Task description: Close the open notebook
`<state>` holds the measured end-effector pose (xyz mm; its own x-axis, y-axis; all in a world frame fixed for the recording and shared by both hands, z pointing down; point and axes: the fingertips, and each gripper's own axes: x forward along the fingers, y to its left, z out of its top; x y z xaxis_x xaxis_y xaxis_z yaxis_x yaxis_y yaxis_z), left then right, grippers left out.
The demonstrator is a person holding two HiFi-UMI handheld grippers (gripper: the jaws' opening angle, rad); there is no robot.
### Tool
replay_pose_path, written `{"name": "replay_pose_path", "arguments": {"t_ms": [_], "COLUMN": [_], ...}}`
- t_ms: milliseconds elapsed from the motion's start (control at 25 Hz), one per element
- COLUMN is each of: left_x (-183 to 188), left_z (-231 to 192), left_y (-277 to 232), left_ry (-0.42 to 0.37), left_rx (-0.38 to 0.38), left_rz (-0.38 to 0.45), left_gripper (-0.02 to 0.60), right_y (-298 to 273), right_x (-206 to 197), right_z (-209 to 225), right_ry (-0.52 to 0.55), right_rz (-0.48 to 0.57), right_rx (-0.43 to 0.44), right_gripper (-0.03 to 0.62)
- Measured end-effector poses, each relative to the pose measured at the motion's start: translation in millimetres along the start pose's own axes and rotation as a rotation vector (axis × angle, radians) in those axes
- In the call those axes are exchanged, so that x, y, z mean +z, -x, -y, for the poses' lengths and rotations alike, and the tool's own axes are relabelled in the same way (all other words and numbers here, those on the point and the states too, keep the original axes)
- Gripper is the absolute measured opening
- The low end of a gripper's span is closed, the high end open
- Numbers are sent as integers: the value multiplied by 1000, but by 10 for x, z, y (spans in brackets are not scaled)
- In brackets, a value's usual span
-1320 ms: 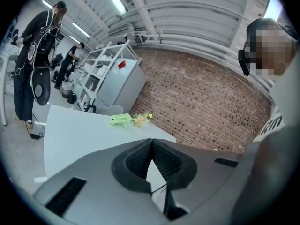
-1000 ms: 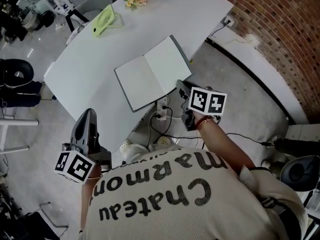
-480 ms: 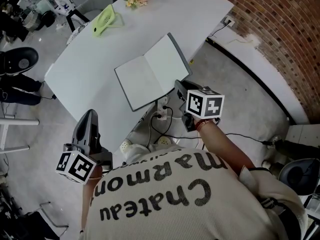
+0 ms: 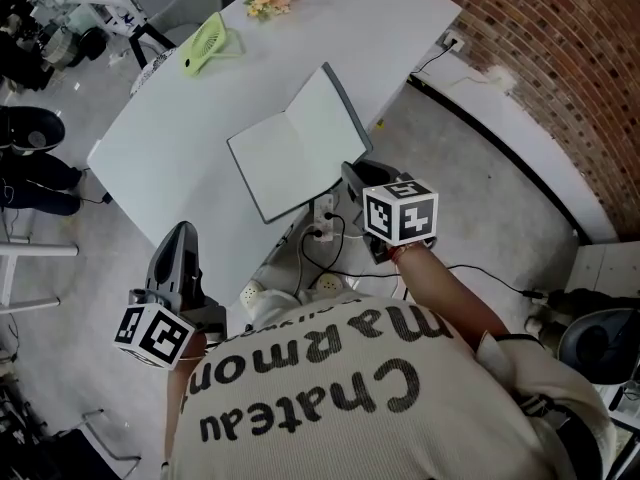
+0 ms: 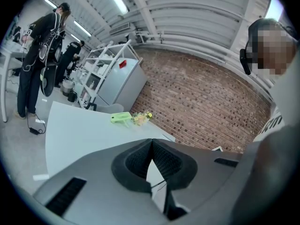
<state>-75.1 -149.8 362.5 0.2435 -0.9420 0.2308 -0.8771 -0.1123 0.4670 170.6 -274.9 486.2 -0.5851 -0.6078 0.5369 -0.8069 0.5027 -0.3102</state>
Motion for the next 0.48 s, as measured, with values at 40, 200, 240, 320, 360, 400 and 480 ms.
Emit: {"name": "replay_pose_path", "arguments": {"t_ms": [40,200,240,320,360,400,480], "left_x": [-5,-16,-22,-45,-56,-64,-71], "left_z": [0,-13,-17,-33,-44,-56,-87], "left_y": [3,27,36,63,78,92,112], "left_ry": [1,5,7,10,11,11,12], "left_rx": [-1,-3,-3,-3,-3,-2,0], "left_rz": [-1,-1,0,2,2,1,-1], "left_gripper": [0,0,0,0,0,0,0], "right_y": [2,15,17,18,17,18,19], "right_x": [2,-3,-8,-27,-37,-44,-45], "right_z": [-14,-62,-70,-88,-102,-116,-148], "right_ry": [6,25,30,37,40,44,54], "right_rz": [1,3,4,6,7,8,13], "right_rx": [1,6,6,6,5,5,3], "right_gripper": [41,41,41,40,40,40,39]}}
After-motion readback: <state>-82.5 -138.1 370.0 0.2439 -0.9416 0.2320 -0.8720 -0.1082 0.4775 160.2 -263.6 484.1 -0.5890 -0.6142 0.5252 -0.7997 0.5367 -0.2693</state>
